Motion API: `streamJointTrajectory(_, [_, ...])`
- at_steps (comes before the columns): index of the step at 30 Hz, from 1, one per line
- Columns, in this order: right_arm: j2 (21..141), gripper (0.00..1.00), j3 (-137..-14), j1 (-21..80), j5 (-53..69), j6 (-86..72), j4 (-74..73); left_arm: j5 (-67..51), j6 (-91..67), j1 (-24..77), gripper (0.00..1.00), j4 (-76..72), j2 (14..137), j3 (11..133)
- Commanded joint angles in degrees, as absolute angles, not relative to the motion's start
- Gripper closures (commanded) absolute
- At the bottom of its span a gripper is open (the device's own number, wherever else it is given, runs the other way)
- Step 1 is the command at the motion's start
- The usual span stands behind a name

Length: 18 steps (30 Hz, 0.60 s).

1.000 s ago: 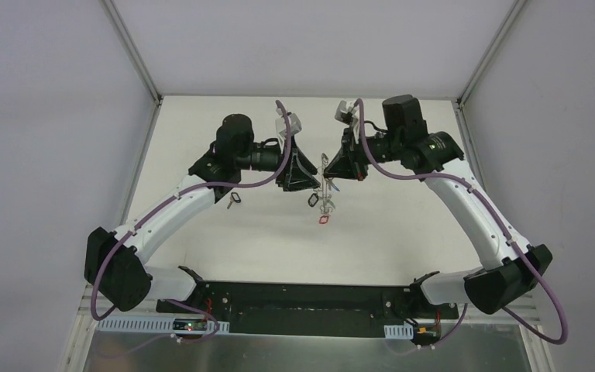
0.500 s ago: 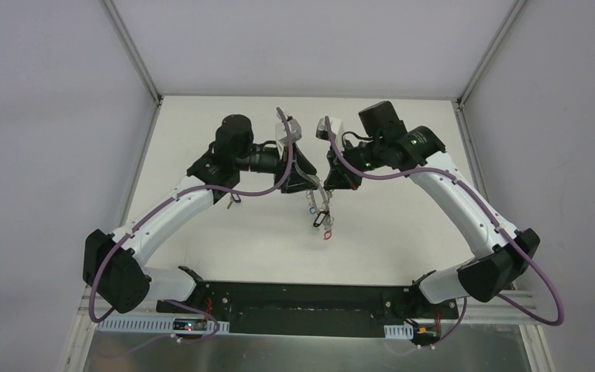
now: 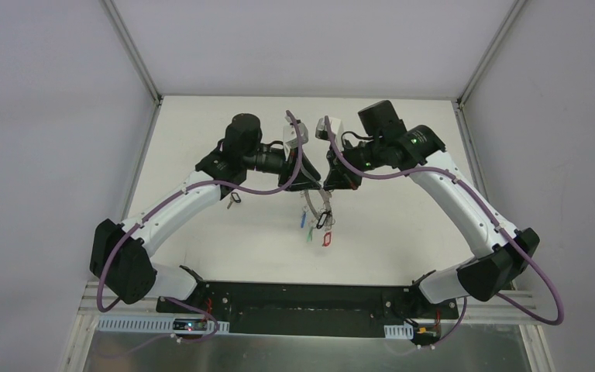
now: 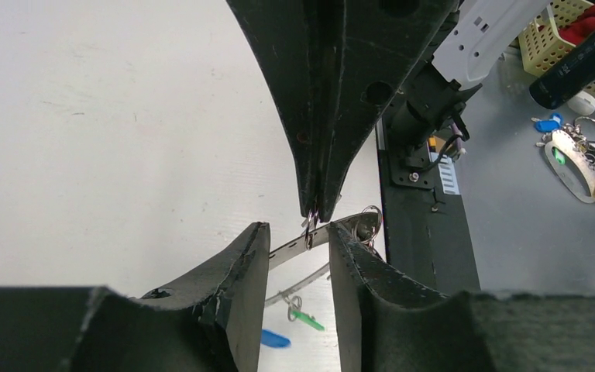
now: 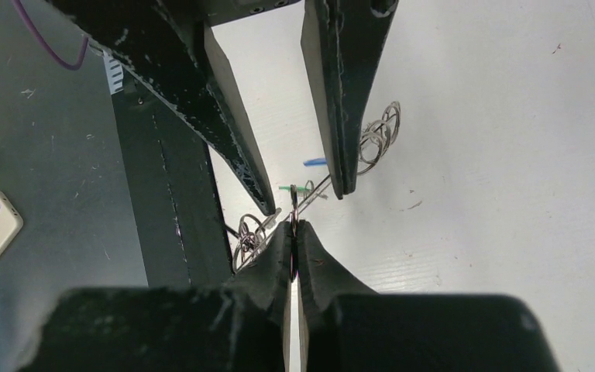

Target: Put the keys on the keyring

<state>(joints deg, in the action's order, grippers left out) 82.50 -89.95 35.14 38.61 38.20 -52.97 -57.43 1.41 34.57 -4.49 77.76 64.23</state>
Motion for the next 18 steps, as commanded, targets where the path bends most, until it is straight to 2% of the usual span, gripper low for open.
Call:
streamJointTrajectory(1, [82.47, 1.00, -91.42, 35.42, 41.30, 38.85, -52.04, -60.38, 2.61, 35.16, 0.68, -6.27, 77.94, 66.70])
streamJointTrajectory(12, [82.30, 1.00, -91.10, 34.74, 42.39, 37.52, -50.88, -61.04, 1.64, 35.31, 1.00, -6.63, 78.31, 66.60])
streamJointTrajectory(18, [81.64, 1.00, -89.73, 33.13, 44.19, 35.05, -48.36, -60.11, -0.70, 35.42, 1.00, -5.77, 78.15, 67.18])
